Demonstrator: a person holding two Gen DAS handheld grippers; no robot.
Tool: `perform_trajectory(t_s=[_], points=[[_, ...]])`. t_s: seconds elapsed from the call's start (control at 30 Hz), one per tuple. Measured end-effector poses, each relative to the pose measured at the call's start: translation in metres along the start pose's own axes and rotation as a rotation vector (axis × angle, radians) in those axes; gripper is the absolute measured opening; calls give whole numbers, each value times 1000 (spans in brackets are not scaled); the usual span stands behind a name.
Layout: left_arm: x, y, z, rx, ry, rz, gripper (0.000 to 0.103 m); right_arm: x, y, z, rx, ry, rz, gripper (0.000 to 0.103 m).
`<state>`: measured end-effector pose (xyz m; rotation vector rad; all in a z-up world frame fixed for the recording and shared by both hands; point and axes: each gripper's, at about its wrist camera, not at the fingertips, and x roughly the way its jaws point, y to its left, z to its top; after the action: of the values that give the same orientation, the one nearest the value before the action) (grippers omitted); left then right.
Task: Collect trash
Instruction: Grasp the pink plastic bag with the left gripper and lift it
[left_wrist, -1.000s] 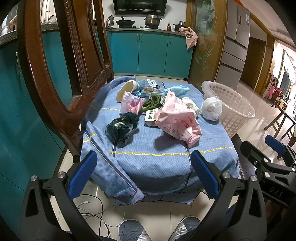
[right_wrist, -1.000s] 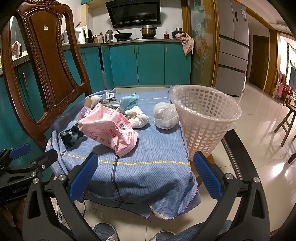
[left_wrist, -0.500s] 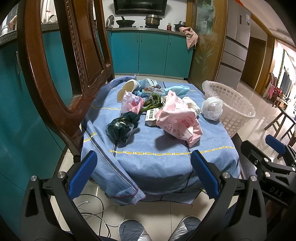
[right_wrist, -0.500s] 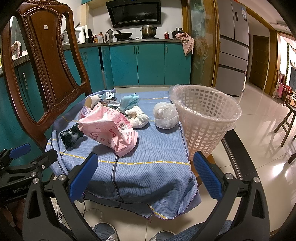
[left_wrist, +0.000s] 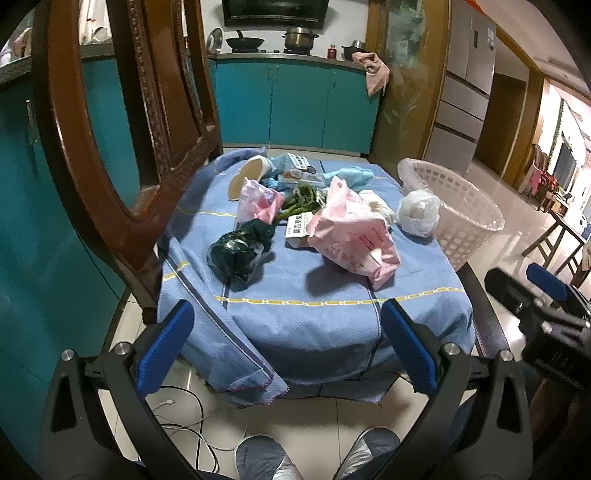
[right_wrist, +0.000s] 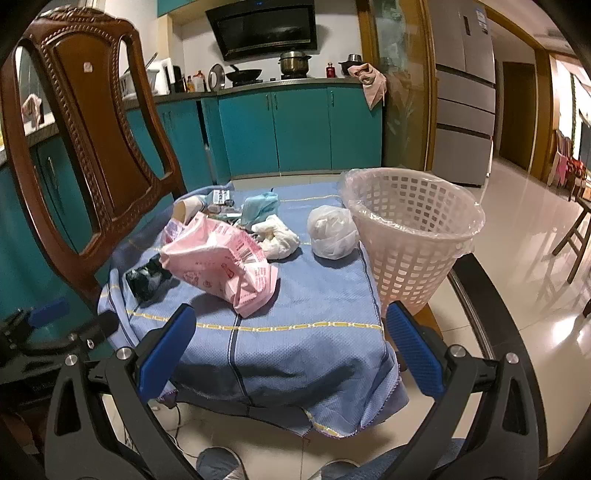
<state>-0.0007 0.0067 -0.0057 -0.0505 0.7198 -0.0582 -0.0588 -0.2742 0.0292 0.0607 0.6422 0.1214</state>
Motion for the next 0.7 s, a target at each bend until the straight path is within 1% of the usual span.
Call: perform_trajectory(t_s=[0.17, 0.23, 0.27, 0.33, 0.4, 0.57, 0.6, 0.67, 0.7], points=[[0, -9, 0, 21, -33, -40, 100, 1, -5, 1, 16, -6, 9, 100], [6, -18, 3, 76, -48, -31, 100, 2, -8, 2, 22, -13, 8, 100], [12, -24, 6, 115, -49, -12, 100, 2, -11, 2, 25, -16, 7, 100], [21, -31, 13, 162, -56, 7, 97, 6, -15, 2, 32, -10, 5, 100], [33, -33, 22, 184, -47, 9, 86, 10, -19, 2, 38, -4, 6, 100], [76, -35, 47, 208, 15, 5, 68, 18, -31, 3, 66, 14, 6, 100], [81, -36, 49, 215, 23, 0, 65, 21, -32, 3, 64, 19, 4, 100], [90, -40, 52, 236, 30, -8, 63, 23, -33, 3, 61, 24, 2, 100], [93, -43, 53, 254, 28, -17, 60, 25, -34, 3, 62, 29, 1, 100]])
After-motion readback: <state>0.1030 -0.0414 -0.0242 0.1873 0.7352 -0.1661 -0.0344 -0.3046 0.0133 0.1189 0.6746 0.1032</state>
